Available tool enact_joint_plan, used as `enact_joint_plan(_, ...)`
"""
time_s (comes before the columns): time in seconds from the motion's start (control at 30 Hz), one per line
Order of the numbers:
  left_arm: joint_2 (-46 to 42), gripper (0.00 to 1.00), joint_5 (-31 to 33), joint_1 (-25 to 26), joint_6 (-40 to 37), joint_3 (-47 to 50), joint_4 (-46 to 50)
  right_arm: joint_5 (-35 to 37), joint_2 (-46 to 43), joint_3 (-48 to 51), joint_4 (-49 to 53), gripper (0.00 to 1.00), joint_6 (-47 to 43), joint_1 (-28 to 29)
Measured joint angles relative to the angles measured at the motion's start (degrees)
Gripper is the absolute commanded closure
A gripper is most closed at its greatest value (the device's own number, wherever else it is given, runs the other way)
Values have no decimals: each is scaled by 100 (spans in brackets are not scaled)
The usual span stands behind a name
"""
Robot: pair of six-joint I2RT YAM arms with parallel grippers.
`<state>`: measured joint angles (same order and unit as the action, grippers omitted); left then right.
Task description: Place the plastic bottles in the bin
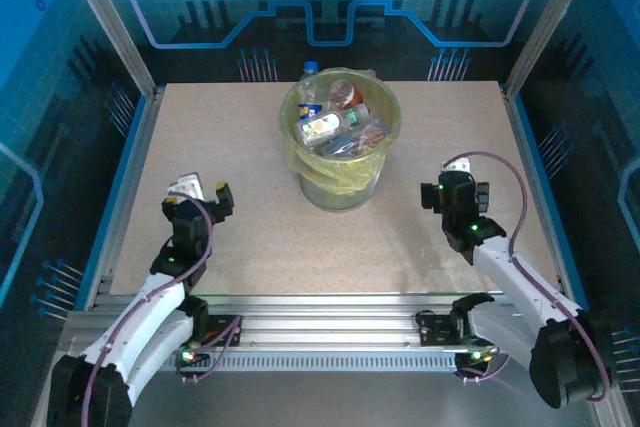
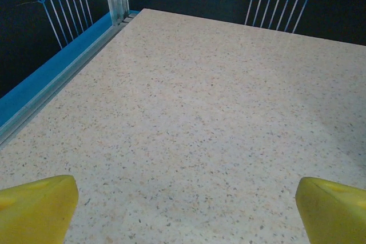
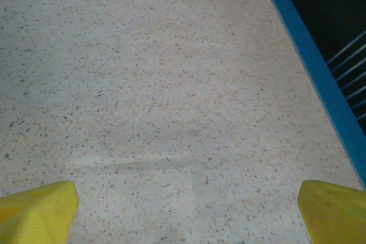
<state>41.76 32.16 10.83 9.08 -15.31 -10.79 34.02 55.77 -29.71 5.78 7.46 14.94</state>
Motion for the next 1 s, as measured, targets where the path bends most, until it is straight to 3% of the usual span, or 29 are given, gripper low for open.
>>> enact_joint_plan(0.37,1279,1,-643,-348,-258,308,-1633,-560,11,623,-1381,0,-175,-299)
enact_joint_plan(0.77,2959,1,-1338,-507,-654,348,-3718,-861,11,903,-2135,0,-177,-529)
enact_joint_plan(1.0,3493,1,-1515,-557,-804,345,-4352,-1016,11,927,-2341,0,-181,-664)
